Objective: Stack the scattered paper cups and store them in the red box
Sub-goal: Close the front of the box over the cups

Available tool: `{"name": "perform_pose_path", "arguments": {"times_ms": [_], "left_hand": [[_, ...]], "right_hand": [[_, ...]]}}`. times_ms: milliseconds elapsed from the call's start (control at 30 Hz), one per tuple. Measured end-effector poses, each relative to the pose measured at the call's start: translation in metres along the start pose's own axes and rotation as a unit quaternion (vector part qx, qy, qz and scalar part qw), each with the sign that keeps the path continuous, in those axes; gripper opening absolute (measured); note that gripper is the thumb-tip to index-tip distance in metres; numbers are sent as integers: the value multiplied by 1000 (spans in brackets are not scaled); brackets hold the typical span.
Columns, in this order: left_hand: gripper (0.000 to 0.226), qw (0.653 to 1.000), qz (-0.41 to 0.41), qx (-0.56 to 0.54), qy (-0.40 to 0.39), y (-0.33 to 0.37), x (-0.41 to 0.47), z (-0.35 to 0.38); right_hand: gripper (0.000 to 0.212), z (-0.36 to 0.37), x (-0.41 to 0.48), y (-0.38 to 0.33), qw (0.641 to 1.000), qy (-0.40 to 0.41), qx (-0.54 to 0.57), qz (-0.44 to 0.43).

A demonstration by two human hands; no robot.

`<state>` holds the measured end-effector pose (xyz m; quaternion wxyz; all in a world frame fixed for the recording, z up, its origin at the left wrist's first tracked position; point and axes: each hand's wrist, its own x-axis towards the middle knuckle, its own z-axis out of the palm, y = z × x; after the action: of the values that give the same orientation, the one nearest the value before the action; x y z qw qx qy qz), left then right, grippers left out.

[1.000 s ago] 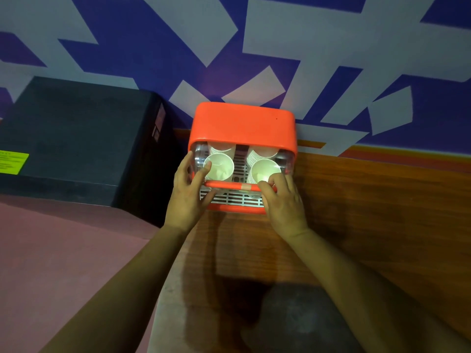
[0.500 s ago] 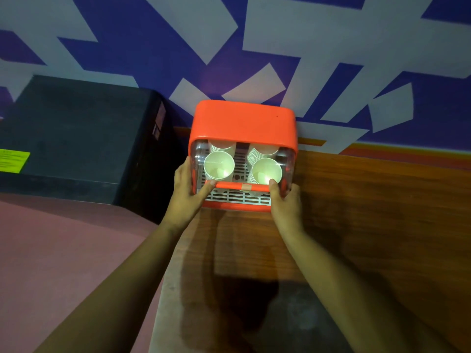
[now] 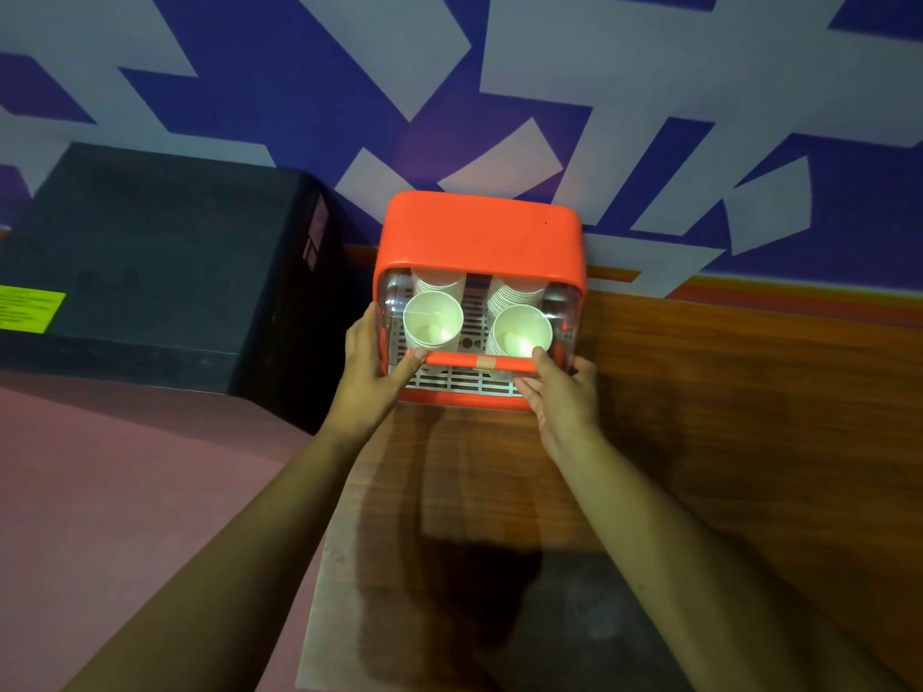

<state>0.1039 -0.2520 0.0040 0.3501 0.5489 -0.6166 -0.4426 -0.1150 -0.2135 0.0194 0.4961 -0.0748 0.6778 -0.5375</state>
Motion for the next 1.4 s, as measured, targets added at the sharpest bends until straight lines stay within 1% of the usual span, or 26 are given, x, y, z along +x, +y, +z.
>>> {"name": "perform_pose_path", "arguments": {"times_ms": [133, 200, 267, 333, 400, 600, 733, 767, 867, 967, 1067, 1167, 1200, 1233, 1300, 1333, 1400], "left_hand": [[71, 1000, -4, -5, 3, 0, -1, 2], [71, 1000, -9, -7, 2, 0, -1, 0], [71, 1000, -8, -2, 0, 0, -1, -1], [72, 1000, -11, -2, -3, 1, -1, -1], [72, 1000, -12, -3, -5, 1, 0, -2], [70, 1000, -6, -8, -3, 2, -1, -1], [73, 1000, -6, -4, -1, 1, -3, -1], [74, 1000, -8, -6, -1, 1, -4, -1], [73, 1000, -9, -15, 1, 2, -3, -1], [73, 1000, -11, -16, -3, 1, -2, -1], [78, 1000, -15, -14, -10, -3, -4, -1], [83, 999, -31, -18, -15, -14, -4, -3], [85, 999, -37, -20, -15, -18, -5, -3], [87, 999, -42, -20, -14, -22, -6, -3], [89, 999, -40, -11, -13, -27, -8, -2], [89, 999, -39, -10, -13, -28, -9, -1], [90, 999, -44, -19, -8, -30, -9, 0]], "right_hand": [[46, 2, -2, 1, 1000, 5, 15, 1], [45, 3, -5, 0, 999, 10, 32, 43], [35, 4, -9, -2, 992, -7, 61, 106], [34, 4, -11, -4, 987, -30, 88, 131], [40, 6, -12, -6, 987, -34, 95, 127], [44, 5, -11, -7, 988, -40, 91, 122], [46, 1, -8, -4, 995, -30, 52, 86], [46, 0, -7, -5, 994, -36, 59, 89], [48, -1, -7, -11, 982, -58, 106, 143], [42, 0, -3, -13, 978, -66, 117, 158], [41, -4, -1, -12, 977, -68, 111, 167], [32, -12, 2, -6, 991, -46, 32, 121], [30, -14, 4, -4, 993, -34, 28, 106], [24, -16, 4, -5, 994, -28, 40, 100], [8, -18, 5, -6, 988, -31, 90, 122], [5, -17, 5, -7, 983, -29, 114, 139], [9, -16, 3, -9, 978, -25, 142, 152]]}}
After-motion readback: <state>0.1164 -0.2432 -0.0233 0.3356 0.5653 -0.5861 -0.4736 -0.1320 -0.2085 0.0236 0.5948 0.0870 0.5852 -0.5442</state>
